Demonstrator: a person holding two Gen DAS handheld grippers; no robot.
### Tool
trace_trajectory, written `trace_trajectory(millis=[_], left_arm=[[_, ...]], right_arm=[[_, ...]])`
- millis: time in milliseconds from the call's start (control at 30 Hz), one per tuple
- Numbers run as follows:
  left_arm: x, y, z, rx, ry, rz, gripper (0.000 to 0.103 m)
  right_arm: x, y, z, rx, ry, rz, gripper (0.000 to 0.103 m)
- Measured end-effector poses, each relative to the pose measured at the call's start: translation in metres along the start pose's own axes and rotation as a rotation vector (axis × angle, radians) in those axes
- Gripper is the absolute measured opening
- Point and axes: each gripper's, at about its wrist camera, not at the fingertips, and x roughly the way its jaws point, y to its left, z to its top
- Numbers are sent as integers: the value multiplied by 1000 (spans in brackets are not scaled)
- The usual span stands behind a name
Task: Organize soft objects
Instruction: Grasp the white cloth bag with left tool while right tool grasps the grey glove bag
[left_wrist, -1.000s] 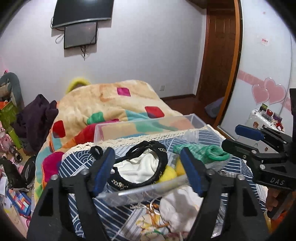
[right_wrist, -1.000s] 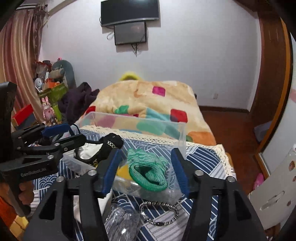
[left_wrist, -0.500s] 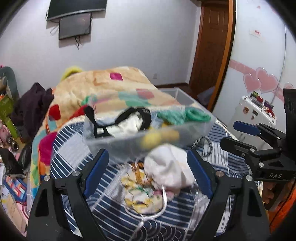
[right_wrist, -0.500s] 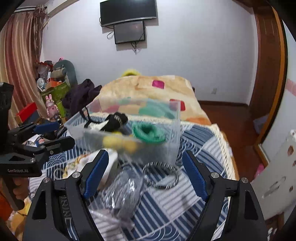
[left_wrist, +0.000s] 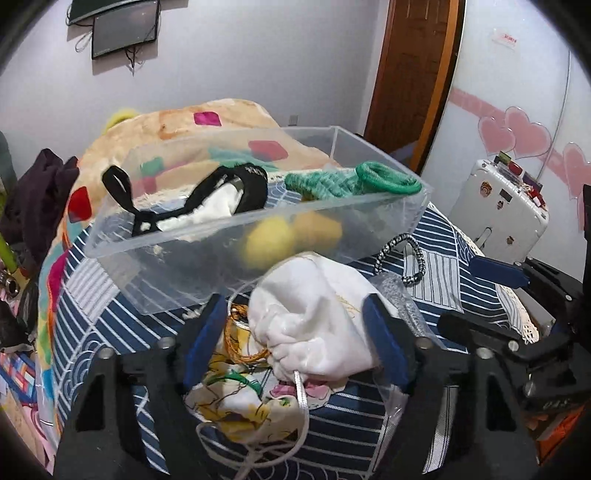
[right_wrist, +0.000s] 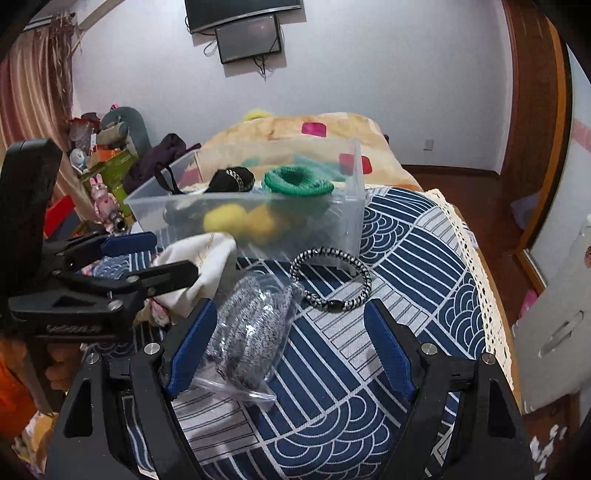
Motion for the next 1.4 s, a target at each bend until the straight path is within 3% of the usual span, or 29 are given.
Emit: trace_trajectory(millis=[67, 200, 300, 600, 767, 867, 933, 1400], left_arm=[[6, 1, -2, -1, 20, -24, 59], [9, 2, -8, 13, 22, 15, 36], [-1, 10, -10, -14, 4, 1, 22], [-43, 17, -9, -27, -82, -25, 20], [-60, 16, -7, -25, -122, -26, 20], [-69, 18, -4, -26, -150, -21, 20], [-76, 19, -1, -25, -171, -18, 20], [-110, 27, 24, -39, -319, 29, 20]], right_arm=[[1, 2, -2, -8, 2, -5, 80], [2, 5, -3, -8, 5, 24, 80], [5, 7, -3, -6, 17, 34, 80], [29, 18, -11, -1, 109, 92, 79], [34, 28, -16, -51, 131, 93, 46], [29, 34, -15, -93, 107, 85, 32], [23, 36, -14, -111, 85, 83, 29], [-19, 29, 31, -111, -122, 53, 27]])
